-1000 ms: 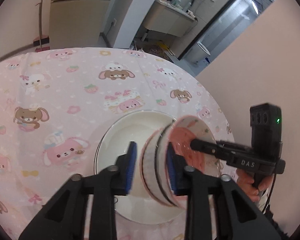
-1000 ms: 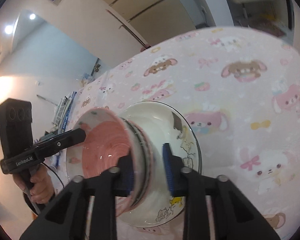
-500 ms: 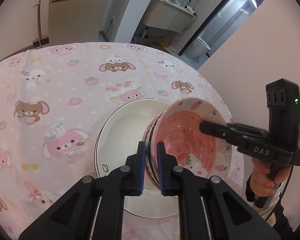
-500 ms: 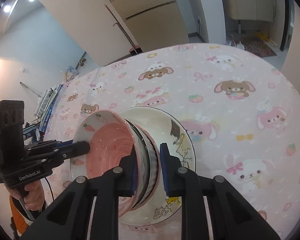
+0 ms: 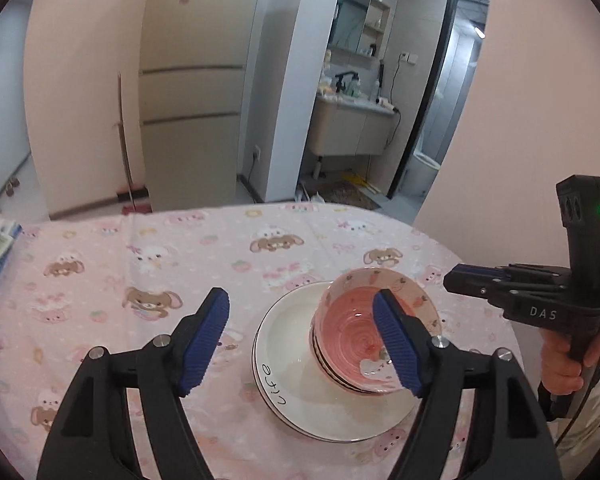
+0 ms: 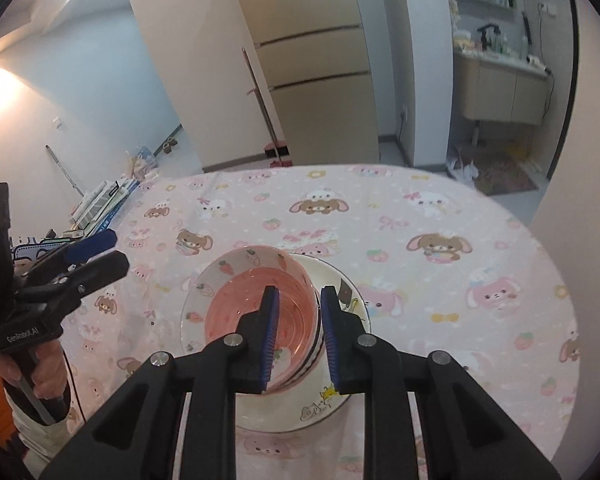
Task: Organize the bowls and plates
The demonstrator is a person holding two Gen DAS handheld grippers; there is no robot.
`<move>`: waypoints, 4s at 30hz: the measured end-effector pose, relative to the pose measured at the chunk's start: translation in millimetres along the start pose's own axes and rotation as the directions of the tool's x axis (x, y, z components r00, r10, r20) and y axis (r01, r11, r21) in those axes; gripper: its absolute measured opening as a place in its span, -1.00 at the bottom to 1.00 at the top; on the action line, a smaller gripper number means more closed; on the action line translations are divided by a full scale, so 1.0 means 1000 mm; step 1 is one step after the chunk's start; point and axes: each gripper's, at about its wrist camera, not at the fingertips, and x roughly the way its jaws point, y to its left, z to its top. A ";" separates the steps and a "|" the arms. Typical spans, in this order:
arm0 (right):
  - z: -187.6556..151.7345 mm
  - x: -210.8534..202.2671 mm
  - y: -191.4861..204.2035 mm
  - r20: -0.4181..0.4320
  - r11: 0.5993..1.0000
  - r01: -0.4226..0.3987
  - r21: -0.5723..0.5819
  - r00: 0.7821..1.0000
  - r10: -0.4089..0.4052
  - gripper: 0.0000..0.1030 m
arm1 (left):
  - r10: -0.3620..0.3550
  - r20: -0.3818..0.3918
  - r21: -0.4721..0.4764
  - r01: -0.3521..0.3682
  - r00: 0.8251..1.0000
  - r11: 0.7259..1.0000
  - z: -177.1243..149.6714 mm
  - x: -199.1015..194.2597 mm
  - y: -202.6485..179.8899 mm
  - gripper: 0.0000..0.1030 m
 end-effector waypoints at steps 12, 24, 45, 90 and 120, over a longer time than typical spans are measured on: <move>-0.049 -0.123 0.045 0.398 0.986 0.143 -0.083 0.912 -0.099 0.65 | 0.075 0.351 -0.017 -0.073 0.933 0.997 -0.039 -0.120 -0.034 1.00; -0.100 -0.206 0.059 0.678 0.974 0.227 0.011 0.714 -0.174 1.00 | 0.194 0.586 -0.029 -0.219 0.787 0.975 -0.081 -0.180 -0.064 1.00; -0.180 -0.090 0.027 0.665 0.973 0.227 0.025 0.723 -0.186 1.00 | 0.254 0.597 0.000 -0.316 0.761 0.949 -0.183 -0.077 -0.039 1.00; -0.181 -0.036 0.029 0.532 0.960 0.278 -0.021 0.817 -0.225 1.00 | 0.328 0.370 -0.052 -0.334 0.869 0.941 -0.176 -0.031 -0.025 1.00; -0.182 -0.033 0.028 0.524 0.961 0.275 -0.019 0.822 -0.225 1.00 | 0.334 0.370 -0.052 -0.340 0.867 0.939 -0.176 -0.032 -0.025 1.00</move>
